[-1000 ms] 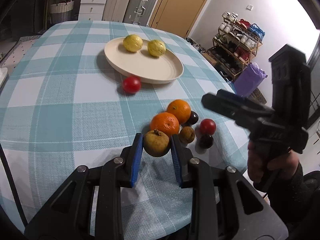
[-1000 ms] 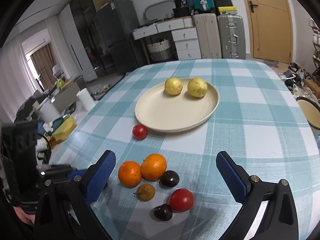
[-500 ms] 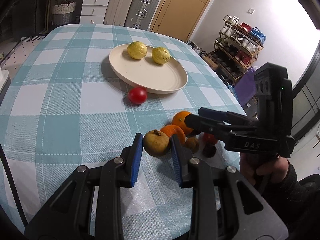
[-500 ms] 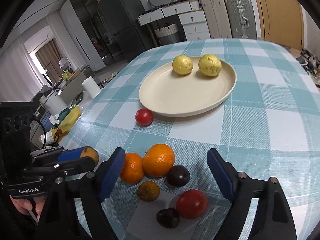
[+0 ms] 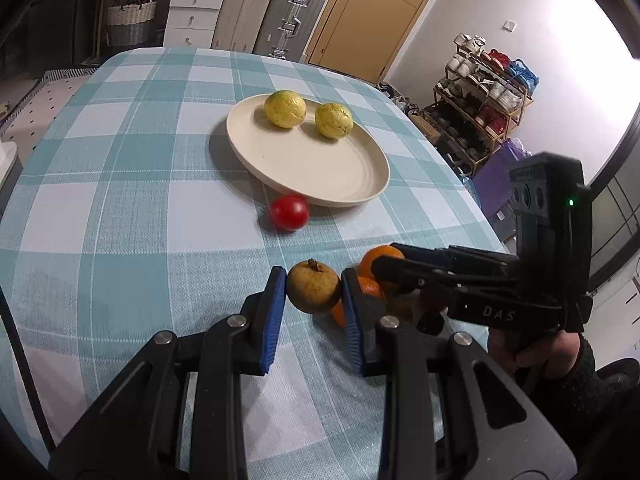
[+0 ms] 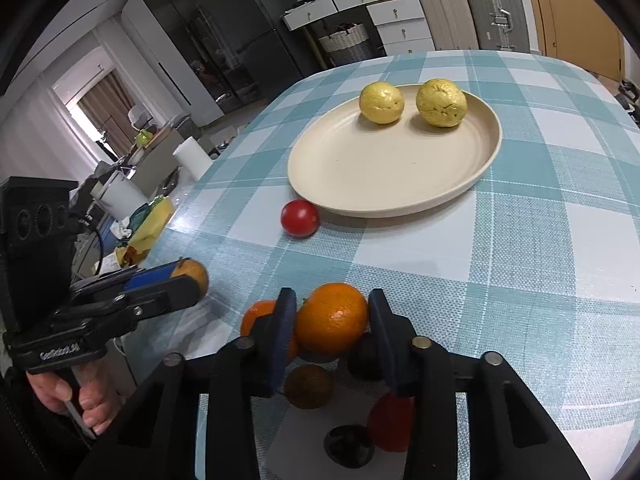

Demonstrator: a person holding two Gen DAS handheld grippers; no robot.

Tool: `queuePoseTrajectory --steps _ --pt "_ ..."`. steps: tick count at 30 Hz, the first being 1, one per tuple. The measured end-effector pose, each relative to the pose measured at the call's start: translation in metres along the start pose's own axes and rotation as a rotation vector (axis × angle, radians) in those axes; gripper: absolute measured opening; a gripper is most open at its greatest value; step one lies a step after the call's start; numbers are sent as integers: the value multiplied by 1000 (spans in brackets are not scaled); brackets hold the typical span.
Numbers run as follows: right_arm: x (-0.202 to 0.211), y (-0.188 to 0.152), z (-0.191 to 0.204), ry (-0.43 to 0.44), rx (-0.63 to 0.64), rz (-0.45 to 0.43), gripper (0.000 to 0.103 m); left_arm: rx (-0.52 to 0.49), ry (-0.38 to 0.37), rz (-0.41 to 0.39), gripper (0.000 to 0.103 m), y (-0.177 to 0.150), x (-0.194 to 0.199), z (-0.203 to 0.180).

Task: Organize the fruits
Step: 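Carry the pear and orange over the plate and lower them beside the citrus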

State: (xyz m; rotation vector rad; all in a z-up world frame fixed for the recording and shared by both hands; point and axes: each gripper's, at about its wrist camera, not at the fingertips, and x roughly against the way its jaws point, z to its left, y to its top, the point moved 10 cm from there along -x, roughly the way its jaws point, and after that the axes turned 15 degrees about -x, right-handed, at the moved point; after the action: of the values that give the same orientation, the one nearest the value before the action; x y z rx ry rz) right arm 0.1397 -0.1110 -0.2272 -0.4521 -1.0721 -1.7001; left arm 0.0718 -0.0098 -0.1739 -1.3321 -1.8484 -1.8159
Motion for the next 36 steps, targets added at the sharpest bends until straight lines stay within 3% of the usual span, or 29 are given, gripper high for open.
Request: queuePoseTrajectory --steps 16,24,36 --pt "27 32 -4 109 -75 -88 36 -6 24 -20 25 51 -18 23" --pt "32 73 5 153 -72 -141 36 6 25 -39 25 95 -36 44" --pt "3 130 7 161 -85 -144 36 35 13 -12 25 141 -88 83"
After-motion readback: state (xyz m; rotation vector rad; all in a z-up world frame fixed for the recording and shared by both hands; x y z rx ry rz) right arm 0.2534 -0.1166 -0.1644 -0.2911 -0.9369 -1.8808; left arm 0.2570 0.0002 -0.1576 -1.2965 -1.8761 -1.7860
